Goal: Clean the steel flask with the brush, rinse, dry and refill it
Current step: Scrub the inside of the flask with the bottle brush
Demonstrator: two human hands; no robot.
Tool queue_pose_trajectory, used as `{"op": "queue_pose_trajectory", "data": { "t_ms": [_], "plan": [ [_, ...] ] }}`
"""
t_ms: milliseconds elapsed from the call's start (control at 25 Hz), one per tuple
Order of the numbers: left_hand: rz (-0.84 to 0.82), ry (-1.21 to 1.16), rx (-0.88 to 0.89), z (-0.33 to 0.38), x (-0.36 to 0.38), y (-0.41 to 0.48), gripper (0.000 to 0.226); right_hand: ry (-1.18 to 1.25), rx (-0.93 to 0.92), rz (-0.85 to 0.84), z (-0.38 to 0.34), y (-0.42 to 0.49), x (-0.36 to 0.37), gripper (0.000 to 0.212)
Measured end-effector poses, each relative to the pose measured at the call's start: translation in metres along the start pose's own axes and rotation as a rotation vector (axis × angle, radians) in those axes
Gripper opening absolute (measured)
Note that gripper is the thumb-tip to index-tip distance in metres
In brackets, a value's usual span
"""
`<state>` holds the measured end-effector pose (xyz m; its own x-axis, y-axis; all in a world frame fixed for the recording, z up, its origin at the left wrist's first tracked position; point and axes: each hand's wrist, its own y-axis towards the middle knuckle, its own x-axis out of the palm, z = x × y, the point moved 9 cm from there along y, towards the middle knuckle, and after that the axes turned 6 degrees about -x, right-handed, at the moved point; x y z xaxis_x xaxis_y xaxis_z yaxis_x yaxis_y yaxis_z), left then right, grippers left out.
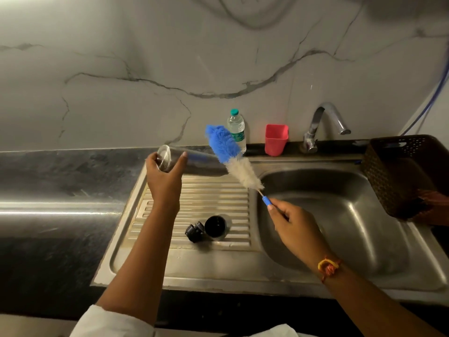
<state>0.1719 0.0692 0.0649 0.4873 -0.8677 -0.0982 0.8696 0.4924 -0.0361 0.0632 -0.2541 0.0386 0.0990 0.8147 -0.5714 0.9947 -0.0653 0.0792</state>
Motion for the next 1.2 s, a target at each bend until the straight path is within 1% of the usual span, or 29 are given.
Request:
{"op": "queue_pose_trajectory", "data": {
  "t_ms": [160,240,280,320,400,480,560,680,880,960,1080,1120,1200],
  "plan": [
    [0.038,-0.111,-0.174,-0.01,0.017,-0.028,0.053,0.009,-0.087,0.034,-0.005,0.008,-0.023,0.033],
    [0.048,-0.2,-0.314,-0.024,0.024,-0.037,0.057,0.016,-0.104,0.074,0.0,0.01,-0.036,0.031],
    [0.038,-0.266,-0.386,-0.032,0.028,-0.042,0.059,0.02,-0.098,0.094,0.005,0.012,-0.042,0.03],
    [0.022,-0.345,-0.448,-0.037,0.033,-0.049,0.057,0.027,-0.091,0.108,0.009,0.013,-0.048,0.03],
    [-0.023,-0.514,-0.542,-0.042,0.045,-0.063,0.042,0.029,-0.082,0.125,0.017,0.017,-0.057,0.031],
    [-0.058,-0.632,-0.594,-0.043,0.056,-0.075,0.036,0.033,-0.086,0.14,0.021,0.019,-0.065,0.031],
    [-0.086,-0.684,-0.615,-0.043,0.064,-0.082,0.038,0.036,-0.112,0.147,0.02,0.02,-0.072,0.03],
    [-0.135,-0.689,-0.618,-0.044,0.073,-0.089,0.043,0.035,-0.136,0.139,0.02,0.022,-0.08,0.031],
    [-0.186,-0.674,-0.561,-0.045,0.08,-0.09,0.053,0.081,-0.087,0.148,0.028,0.03,-0.09,0.035],
    [-0.171,-0.696,-0.577,-0.047,0.078,-0.089,0.051,0.094,-0.062,0.144,0.03,0.037,-0.092,0.033],
    [-0.106,-0.727,-0.568,-0.048,0.073,-0.083,0.033,0.151,-0.03,0.112,0.031,0.046,-0.09,0.029],
    [-0.075,-0.739,-0.563,-0.048,0.072,-0.08,0.032,0.173,-0.018,0.095,0.031,0.048,-0.088,0.028],
    [-0.01,-0.779,-0.576,-0.049,0.069,-0.073,0.038,0.199,-0.009,0.052,0.03,0.049,-0.082,0.024]
  ]
}}
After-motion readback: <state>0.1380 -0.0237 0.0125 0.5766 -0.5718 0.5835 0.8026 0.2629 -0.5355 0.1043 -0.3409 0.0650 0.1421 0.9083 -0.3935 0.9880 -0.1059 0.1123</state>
